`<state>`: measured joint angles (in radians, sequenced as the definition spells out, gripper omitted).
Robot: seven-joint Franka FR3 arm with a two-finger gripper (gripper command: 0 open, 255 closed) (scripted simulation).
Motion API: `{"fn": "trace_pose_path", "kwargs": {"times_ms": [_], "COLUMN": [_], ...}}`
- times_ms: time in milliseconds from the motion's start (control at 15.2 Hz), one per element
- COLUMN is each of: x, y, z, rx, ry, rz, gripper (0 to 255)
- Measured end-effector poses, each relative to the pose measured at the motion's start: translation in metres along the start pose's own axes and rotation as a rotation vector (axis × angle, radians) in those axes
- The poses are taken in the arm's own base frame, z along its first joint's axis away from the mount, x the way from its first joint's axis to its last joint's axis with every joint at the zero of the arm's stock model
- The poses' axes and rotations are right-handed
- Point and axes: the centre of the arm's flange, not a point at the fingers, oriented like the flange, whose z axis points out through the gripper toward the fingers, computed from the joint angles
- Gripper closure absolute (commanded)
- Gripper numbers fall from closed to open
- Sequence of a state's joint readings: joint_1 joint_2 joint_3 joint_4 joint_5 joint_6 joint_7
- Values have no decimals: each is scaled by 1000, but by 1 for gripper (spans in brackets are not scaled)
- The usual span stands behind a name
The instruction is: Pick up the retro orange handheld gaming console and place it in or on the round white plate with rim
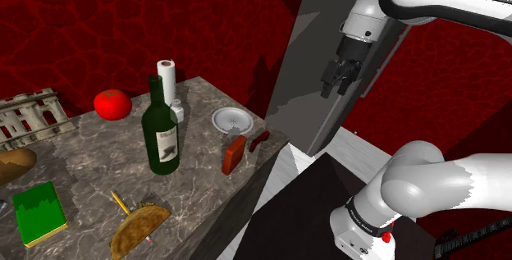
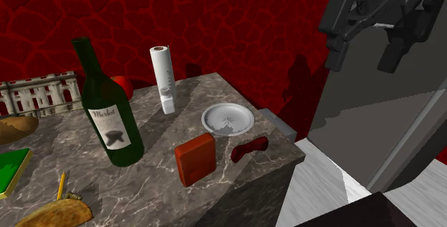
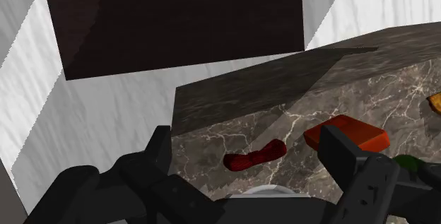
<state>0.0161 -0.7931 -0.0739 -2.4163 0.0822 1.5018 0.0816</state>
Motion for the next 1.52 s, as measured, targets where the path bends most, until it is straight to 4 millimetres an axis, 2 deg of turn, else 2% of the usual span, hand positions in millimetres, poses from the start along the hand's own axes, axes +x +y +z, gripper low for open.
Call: {"fn": "trace_pose_path", "kwargs": {"times_ms": [198, 594, 1188, 1518], "x": [3, 20, 74, 108], "y": [-11, -67, -139, -168], "z": [11, 62, 137, 181], "rx": [-2, -7, -16, -22], "ry": [6, 35, 81, 108], "rz": [36, 214, 496, 653], "gripper": [0, 0, 0, 0]}}
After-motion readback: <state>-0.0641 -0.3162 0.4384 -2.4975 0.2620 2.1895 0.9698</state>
